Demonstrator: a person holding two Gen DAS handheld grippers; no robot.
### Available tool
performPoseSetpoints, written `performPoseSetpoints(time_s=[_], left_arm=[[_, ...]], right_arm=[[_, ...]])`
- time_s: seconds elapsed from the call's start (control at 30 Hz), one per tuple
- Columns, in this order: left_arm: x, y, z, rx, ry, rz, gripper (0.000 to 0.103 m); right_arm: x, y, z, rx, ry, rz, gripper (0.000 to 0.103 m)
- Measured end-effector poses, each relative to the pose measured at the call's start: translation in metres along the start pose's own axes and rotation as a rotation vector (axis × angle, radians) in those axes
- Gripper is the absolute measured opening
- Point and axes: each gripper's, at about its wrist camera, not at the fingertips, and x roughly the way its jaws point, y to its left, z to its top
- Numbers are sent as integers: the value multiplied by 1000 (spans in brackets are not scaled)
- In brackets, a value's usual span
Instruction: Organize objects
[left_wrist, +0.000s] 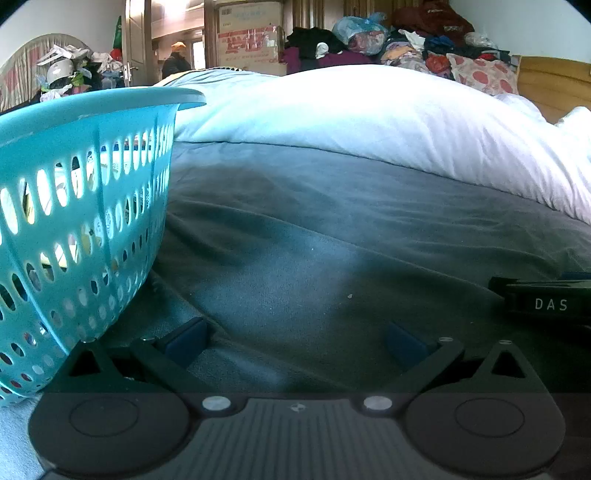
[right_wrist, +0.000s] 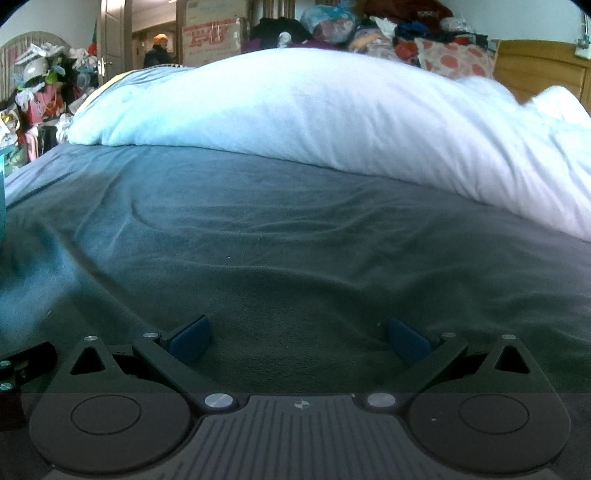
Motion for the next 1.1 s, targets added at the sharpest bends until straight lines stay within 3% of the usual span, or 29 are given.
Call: performPoseSetpoints(time_s=[0.23,0.3,1.1], left_arm=[[-16,3,-5,-9,-15,-10,103],[-38,4,-17,-6,-20,-6,103],[-38,0,-23,19,-23,13,103]], right_arm=[[0,0,0,0,0,0,103],[0,0,0,0,0,0,103],[0,0,0,1,1,-1,103]])
